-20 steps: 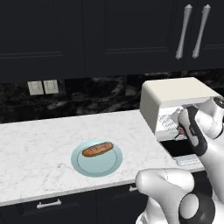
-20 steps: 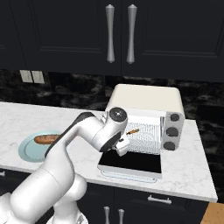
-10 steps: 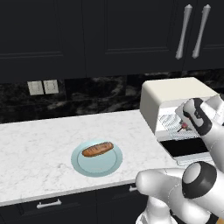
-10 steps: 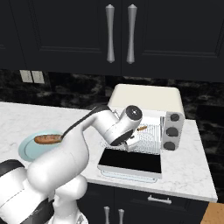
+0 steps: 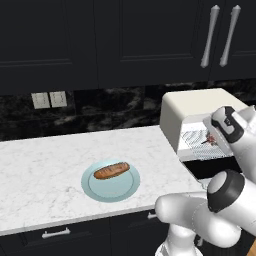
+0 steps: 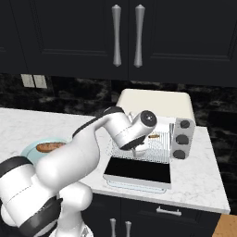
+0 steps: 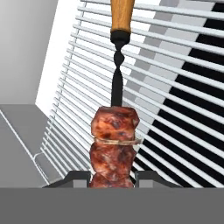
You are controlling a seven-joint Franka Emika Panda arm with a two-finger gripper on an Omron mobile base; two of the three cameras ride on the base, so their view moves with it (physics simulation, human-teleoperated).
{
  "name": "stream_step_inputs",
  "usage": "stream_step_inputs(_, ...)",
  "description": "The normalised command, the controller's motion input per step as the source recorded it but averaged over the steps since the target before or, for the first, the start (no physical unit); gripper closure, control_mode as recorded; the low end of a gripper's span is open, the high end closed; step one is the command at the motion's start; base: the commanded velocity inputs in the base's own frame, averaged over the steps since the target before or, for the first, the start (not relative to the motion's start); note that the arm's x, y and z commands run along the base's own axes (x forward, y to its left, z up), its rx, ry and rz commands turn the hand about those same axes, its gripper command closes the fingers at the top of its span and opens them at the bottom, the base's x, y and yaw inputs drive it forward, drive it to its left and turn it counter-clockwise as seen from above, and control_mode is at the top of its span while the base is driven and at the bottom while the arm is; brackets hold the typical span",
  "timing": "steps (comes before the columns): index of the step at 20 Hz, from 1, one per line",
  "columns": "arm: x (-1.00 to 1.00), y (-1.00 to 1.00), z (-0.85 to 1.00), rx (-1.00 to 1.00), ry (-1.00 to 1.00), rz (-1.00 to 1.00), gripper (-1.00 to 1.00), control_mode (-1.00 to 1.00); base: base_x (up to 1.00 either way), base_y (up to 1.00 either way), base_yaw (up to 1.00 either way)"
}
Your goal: Pick up the kebab skewer and baguette bread, and place them inside the toaster oven. Close the toaster oven door and start by setting the timer.
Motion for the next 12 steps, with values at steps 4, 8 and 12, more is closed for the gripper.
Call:
stream_step_inputs(4, 0.26, -0.03, -0.01, 0.0, 0.0, -0.11, 1.0, -1.0, 0.0, 0.0, 0.0)
stream_step_inputs(8, 0.2, -0.14, 0.0, 0.0, 0.0, -0.07, 1.0, -1.0, 0.0, 0.0, 0.0)
stream_step_inputs(12, 0.04, -0.2, 0.0, 0.0, 0.0, -0.04, 1.0, -1.0, 0.0, 0.0, 0.0)
